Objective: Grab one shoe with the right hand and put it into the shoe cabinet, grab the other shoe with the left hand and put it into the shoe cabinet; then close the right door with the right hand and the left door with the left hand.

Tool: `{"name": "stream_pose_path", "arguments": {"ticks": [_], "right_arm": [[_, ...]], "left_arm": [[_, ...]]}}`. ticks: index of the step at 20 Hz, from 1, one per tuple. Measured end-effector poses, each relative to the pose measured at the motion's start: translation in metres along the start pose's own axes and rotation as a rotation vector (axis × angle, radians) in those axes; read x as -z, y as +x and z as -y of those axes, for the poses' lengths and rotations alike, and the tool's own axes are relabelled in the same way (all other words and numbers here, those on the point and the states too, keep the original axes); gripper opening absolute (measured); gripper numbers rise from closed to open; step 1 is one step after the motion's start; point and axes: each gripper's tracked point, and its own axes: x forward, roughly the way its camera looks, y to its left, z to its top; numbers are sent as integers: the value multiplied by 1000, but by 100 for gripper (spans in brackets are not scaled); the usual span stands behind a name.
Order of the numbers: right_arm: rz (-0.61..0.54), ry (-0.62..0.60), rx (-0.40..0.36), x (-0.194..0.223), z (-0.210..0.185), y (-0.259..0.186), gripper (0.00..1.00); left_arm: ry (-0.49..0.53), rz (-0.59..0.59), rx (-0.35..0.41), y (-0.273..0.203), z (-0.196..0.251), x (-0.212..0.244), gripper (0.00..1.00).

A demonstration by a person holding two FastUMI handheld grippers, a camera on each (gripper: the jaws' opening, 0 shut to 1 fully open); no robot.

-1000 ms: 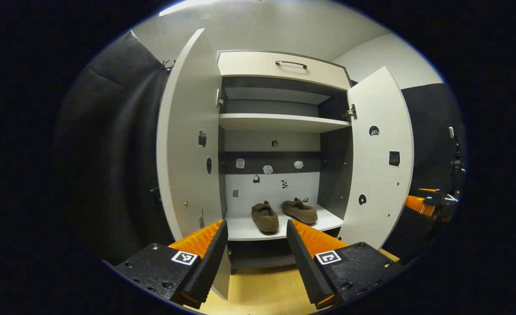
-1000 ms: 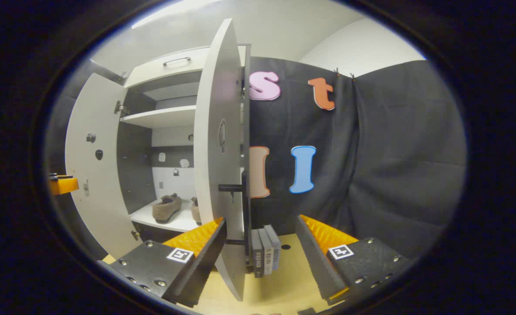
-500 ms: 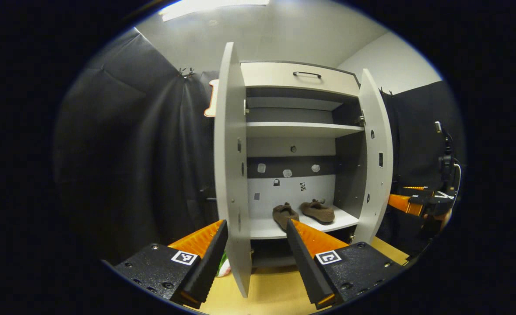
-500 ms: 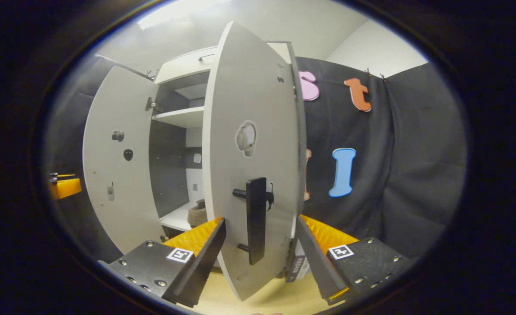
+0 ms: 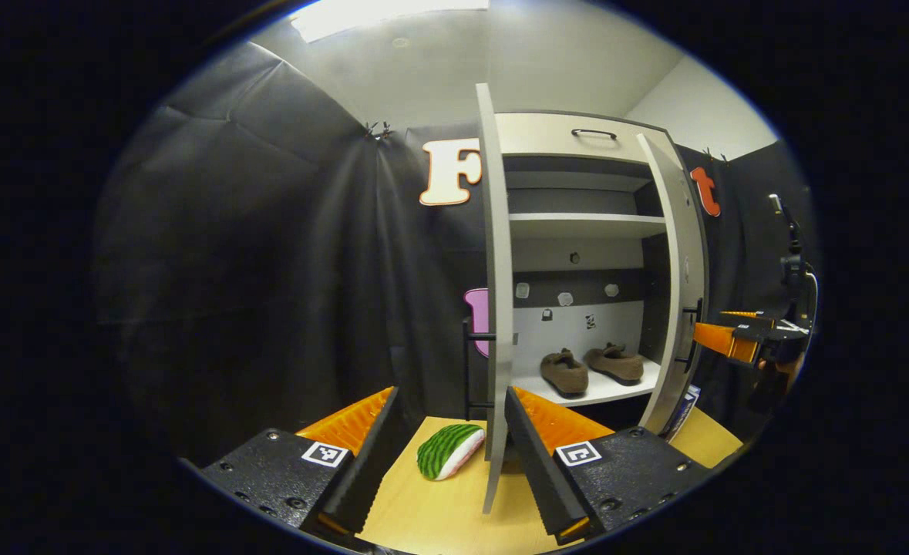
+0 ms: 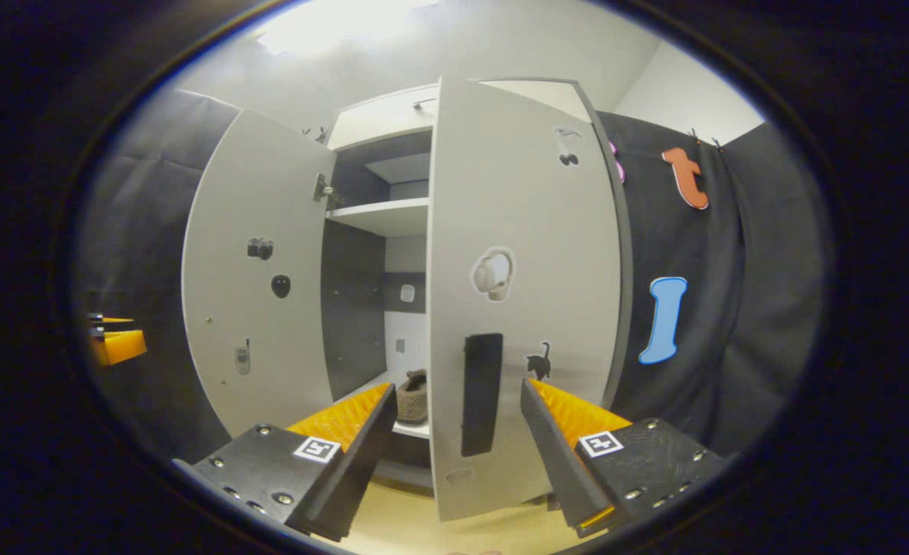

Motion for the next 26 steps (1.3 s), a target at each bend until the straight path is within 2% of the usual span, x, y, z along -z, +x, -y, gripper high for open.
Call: {"name": "stream_pose_path", "arguments": {"ticks": [3,4,5,8,9,10,12,14,15,16,18,19,20,22,23,24,25,26], "right_arm": [[4,-5,-11,-1,-9,-2,96],[3,-3,-16,-1,-11,-2,100],[2,1,-21,0,-12,-3,96],[1,3,-22,1,-16,-7,96],[0,4,-21,1,-17,-9,100],[0,5,-22,1,-16,-10,96],[4,6,-21,1,-14,-15,97],[6,0,-7,1,-8,-19,96],[8,-2,4,1,-3,-21,92],[9,-4,12,2,2,-22,92],[2,-5,31,5,12,-23,92],[-1,-6,42,6,17,-23,97],[-3,-7,55,8,22,-24,92],[-4,-4,79,10,33,-25,92],[-5,-1,89,11,37,-26,97],[-8,3,97,13,41,-25,92],[-12,7,103,15,45,-24,92],[-16,11,109,17,46,-23,92]], "left_arm": [[-10,-23,-29,1,-14,9,80],[-16,-28,-32,2,-17,11,83],[-25,-30,-33,4,-20,13,83],[-48,-38,-22,13,-22,17,83],[-54,-42,-17,16,-23,21,83],[-58,-45,-10,21,-23,23,83],[-61,-45,4,34,-20,24,81],[-65,-50,9,46,-19,26,81],[-70,-50,7,51,-21,27,81],[-76,-48,10,57,-19,26,83],[-84,-42,24,66,-15,24,81],[-85,-42,36,71,-12,24,81],[-84,-42,44,75,-9,25,81],[-84,-50,47,83,-4,25,83],[-90,-55,52,86,-2,26,81],[-94,-59,48,89,-1,27,83],[-91,-61,41,90,-3,28,83],[-95,-64,39,92,-4,29,79]]}}
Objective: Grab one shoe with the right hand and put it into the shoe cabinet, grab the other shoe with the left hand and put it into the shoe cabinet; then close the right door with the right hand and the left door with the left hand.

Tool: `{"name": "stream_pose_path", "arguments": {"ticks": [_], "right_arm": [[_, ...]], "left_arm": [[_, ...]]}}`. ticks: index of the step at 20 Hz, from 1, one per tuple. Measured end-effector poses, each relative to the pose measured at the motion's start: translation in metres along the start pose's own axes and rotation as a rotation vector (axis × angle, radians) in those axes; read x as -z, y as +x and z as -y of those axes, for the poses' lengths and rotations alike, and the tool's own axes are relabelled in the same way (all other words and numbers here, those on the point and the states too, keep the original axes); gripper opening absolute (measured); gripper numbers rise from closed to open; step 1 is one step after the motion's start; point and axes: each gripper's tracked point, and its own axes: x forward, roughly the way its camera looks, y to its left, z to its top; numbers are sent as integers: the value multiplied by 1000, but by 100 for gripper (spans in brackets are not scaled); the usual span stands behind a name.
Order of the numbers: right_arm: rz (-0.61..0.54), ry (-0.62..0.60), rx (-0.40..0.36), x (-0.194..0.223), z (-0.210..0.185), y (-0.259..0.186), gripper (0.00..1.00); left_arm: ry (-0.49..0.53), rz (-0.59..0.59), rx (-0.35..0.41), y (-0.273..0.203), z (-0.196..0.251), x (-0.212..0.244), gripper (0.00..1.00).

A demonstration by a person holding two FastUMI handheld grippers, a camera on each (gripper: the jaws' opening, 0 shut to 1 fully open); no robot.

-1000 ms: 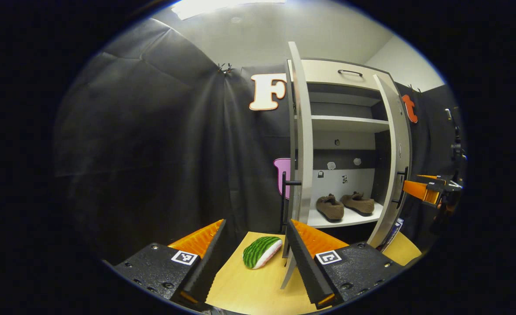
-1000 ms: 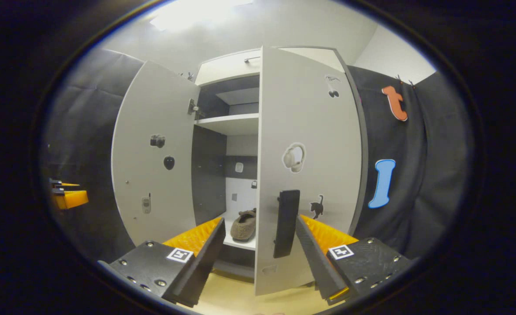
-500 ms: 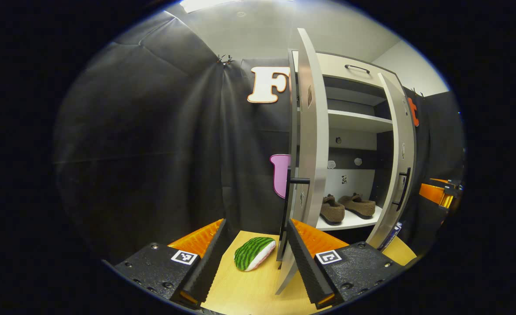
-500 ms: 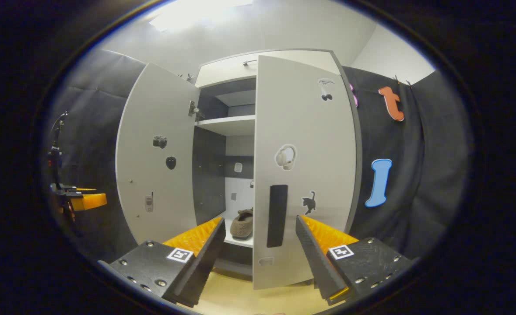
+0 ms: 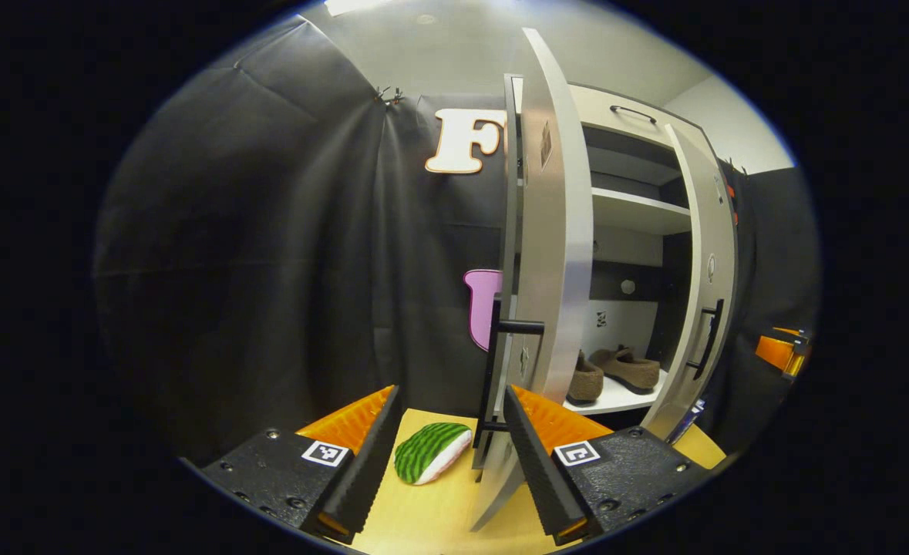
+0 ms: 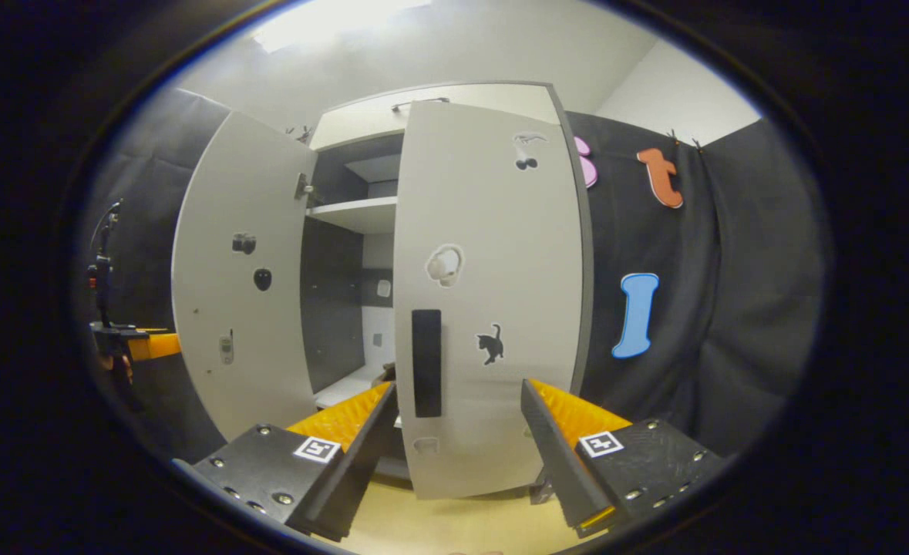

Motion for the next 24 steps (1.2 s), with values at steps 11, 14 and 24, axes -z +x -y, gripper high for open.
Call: {"name": "stream_pose_path", "arguments": {"ticks": [11,14,24], "right_arm": [[-15,50,9,14,6,5,97],[-19,56,14,16,6,6,92],[-28,78,54,21,12,-5,97]], "left_arm": [[1,-14,41,-2,10,2,82],[12,-17,55,-1,18,2,82],[6,-30,181,6,73,8,82]]}}
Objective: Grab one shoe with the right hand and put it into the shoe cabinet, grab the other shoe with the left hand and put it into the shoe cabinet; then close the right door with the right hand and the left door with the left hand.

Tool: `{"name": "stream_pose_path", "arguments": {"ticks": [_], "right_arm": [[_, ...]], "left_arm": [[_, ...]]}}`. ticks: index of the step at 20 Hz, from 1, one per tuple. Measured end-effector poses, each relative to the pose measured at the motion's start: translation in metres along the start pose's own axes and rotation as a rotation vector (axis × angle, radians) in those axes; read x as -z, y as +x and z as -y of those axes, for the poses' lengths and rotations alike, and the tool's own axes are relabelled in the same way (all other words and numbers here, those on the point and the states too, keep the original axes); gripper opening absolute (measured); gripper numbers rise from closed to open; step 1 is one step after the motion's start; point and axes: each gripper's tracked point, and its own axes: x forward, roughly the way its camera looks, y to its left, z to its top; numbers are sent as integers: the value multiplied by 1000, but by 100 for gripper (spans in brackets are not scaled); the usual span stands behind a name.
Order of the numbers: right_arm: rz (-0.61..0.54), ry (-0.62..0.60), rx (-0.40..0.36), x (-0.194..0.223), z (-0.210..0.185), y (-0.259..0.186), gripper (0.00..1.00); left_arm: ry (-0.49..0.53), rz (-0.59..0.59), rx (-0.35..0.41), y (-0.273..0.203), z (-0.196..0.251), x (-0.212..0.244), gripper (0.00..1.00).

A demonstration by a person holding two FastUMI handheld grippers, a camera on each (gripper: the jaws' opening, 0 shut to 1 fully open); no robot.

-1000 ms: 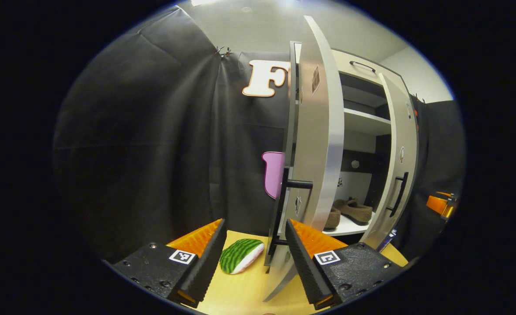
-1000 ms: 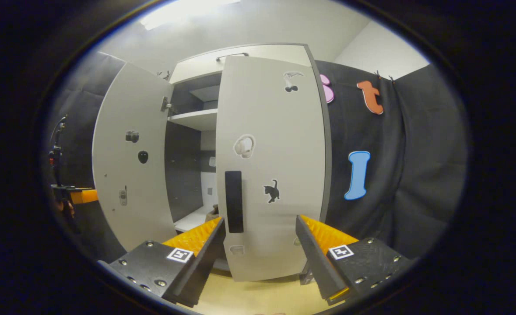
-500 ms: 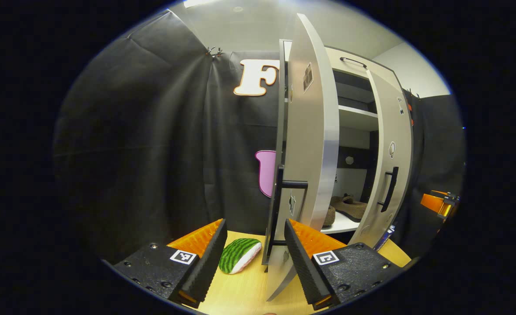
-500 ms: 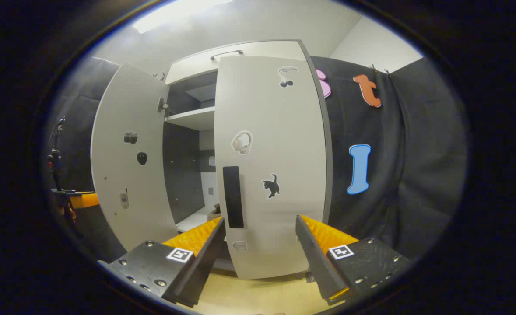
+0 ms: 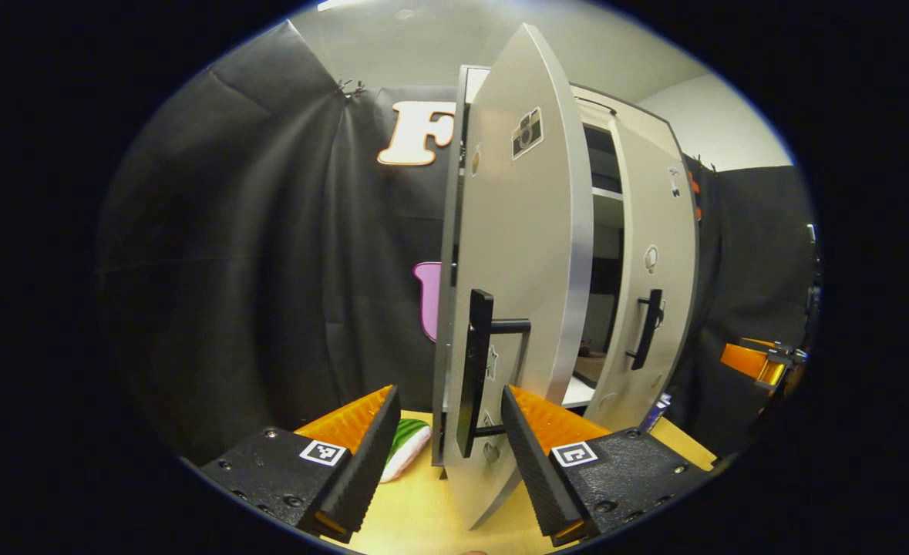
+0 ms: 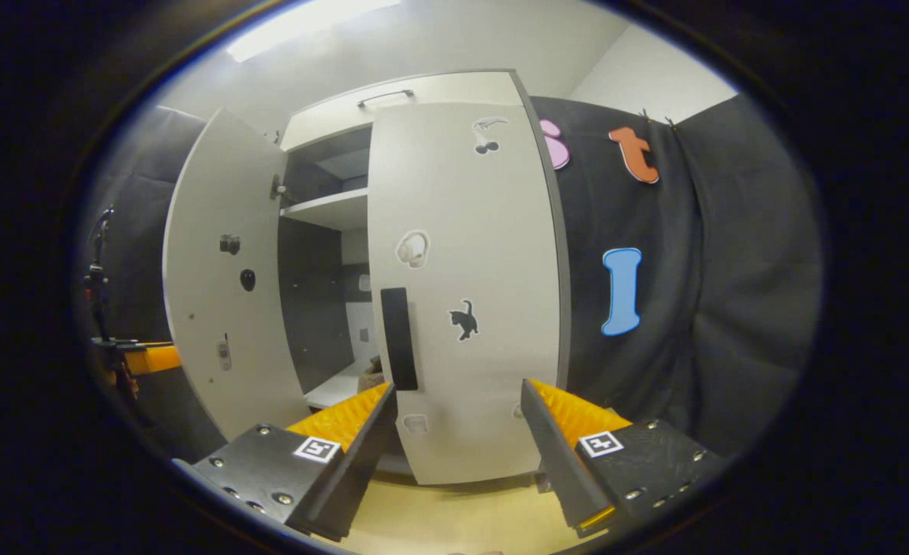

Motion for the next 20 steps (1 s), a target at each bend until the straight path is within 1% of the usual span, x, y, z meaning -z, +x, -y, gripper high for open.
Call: {"name": "stream_pose_path", "arguments": {"ticks": [5,10,16,20], "right_arm": [[-7,9,19,5,10,-15,97],[-11,12,33,7,15,-23,97],[-3,6,24,1,12,-28,97],[10,-3,34,-4,14,-36,97]], "left_arm": [[-19,-3,70,11,30,3,82],[-23,-4,121,22,56,7,82],[-41,-30,229,31,95,16,82],[13,-17,235,28,111,16,82]]}}
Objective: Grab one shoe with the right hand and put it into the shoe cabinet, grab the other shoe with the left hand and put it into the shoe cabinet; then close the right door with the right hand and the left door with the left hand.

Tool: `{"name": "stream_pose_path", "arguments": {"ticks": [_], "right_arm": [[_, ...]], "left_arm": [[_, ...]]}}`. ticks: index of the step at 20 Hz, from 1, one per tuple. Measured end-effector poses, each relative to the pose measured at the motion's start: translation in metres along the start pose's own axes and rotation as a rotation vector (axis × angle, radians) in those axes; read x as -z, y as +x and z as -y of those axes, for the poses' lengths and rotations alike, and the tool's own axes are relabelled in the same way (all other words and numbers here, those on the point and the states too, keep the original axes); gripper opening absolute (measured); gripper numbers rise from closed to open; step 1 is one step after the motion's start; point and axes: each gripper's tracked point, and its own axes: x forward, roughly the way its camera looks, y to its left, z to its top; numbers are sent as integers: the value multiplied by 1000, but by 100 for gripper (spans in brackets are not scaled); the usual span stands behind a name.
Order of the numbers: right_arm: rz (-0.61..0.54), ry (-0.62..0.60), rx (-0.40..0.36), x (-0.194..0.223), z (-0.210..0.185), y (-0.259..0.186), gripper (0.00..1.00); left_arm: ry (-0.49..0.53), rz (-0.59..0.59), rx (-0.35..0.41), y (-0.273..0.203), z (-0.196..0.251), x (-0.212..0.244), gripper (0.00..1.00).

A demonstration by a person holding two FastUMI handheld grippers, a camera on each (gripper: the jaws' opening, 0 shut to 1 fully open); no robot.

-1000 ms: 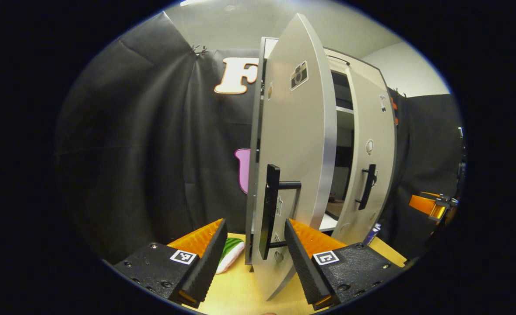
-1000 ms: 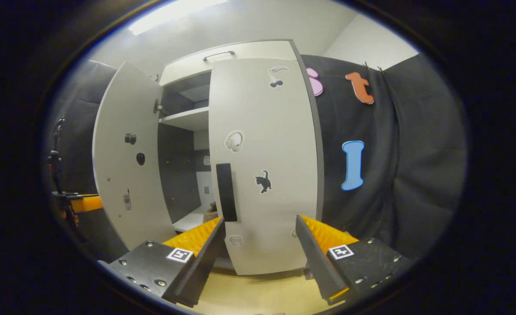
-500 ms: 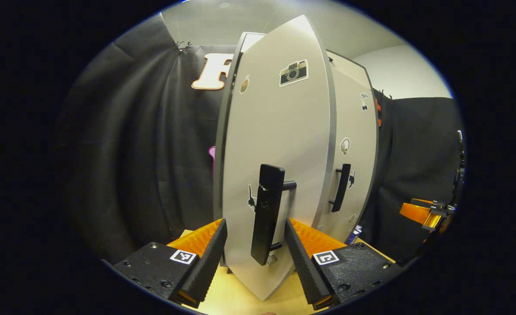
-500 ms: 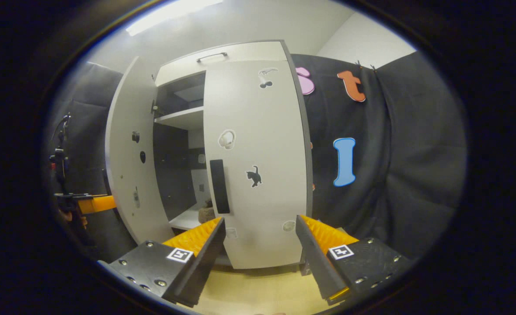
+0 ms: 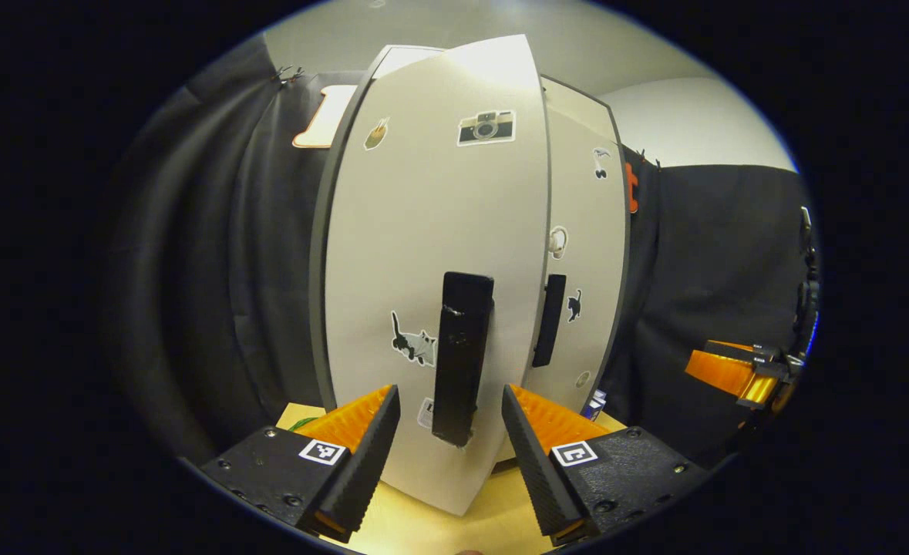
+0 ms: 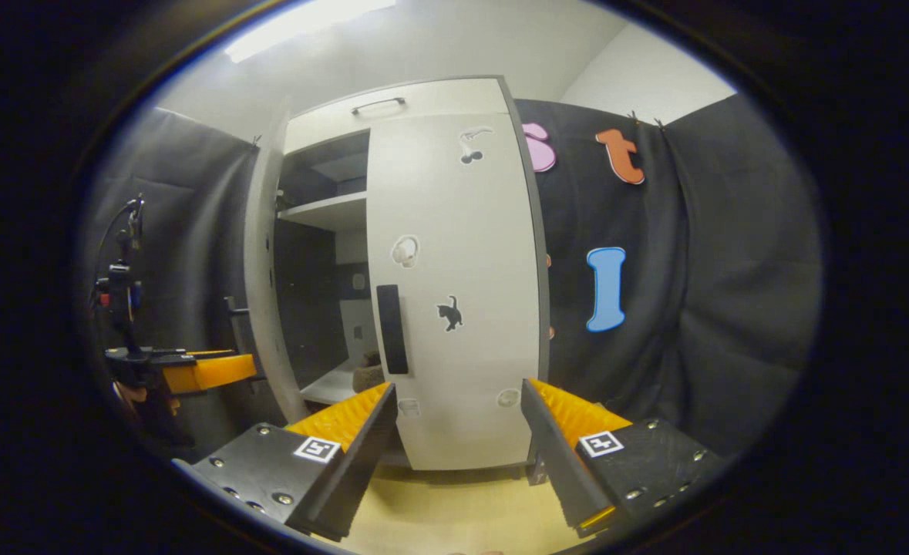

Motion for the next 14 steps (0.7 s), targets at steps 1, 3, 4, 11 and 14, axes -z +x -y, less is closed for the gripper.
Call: {"name": "stream_pose_path", "arguments": {"ticks": [1,3,4,11,14], "right_arm": [[6,-1,5,-3,1,-1,97],[17,1,13,-8,1,-4,97],[26,2,19,-11,2,-6,97],[110,-5,39,-52,-4,-16,97],[132,-19,35,-63,-16,-19,92]], "left_arm": [[8,6,-2,0,1,-2,82],[9,18,-17,-1,4,-7,82],[7,25,-33,-3,3,-11,82],[46,102,-130,-26,-4,-46,82],[81,157,-156,-36,4,-65,82]]}}
